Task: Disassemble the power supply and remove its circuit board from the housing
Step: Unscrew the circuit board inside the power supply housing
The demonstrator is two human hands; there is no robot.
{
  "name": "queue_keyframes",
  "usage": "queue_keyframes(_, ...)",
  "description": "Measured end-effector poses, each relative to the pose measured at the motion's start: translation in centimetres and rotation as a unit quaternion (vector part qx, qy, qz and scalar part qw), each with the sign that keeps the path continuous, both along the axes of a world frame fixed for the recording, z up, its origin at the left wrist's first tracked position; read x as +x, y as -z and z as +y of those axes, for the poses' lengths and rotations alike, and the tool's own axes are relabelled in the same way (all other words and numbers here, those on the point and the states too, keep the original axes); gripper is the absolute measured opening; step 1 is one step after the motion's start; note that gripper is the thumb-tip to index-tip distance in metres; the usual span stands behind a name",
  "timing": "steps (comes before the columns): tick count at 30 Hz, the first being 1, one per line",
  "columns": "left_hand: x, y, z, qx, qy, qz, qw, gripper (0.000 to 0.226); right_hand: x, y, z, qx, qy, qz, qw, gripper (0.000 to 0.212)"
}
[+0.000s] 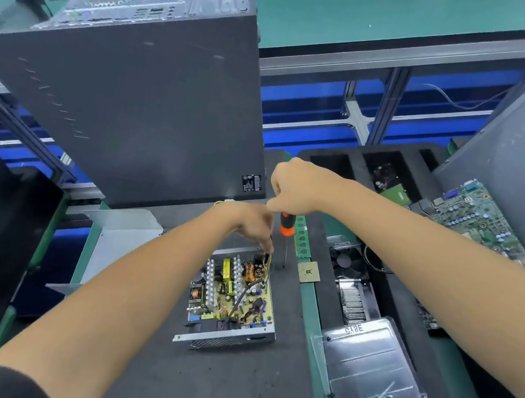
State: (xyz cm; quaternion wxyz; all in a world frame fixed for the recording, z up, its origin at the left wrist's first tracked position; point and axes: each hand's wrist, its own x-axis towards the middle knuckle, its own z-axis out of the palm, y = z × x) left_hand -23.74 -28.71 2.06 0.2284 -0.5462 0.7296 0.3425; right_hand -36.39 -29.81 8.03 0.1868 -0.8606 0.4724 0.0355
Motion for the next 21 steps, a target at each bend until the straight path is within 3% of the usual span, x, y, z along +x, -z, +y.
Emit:
queue_keyframes(5, -2.4, -0.3, 0.6, -0.05, 0.092, -0.087, 0.991, 0.012, -0.6, 0.0, -0.4, 0.017, 0.007, 0.007, 1.0, 0.023)
queue_keyframes(11, -2.3, -0.4, 2.0, -0.149, 0.157, -0.073, 0.973, 0.009, -1.1, -0.8, -0.5, 0.048, 0.009, 0.028, 0.998, 0.021)
queue_keyframes(13, -2.1, -0.3, 2.9, -0.191, 0.205, -0.085, 0.956, 0.021, -1.0, -1.0, -0.5, 0.047, 0.011, 0.032, 0.998, 0.02)
queue_keyframes(16, -1.3, 0.2, 4.3, -0.261, 0.288, -0.087, 0.917, 0.013, -0.5, -1.2, -0.2, 0.049, 0.012, 0.04, 0.998, 0.021)
queue_keyframes(21, 0.3, 1.2, 6.4, -0.356, 0.336, -0.067, 0.869, 0.017, 0.5, -0.9, 0.1, 0.044, 0.006, 0.038, 0.998, 0.022)
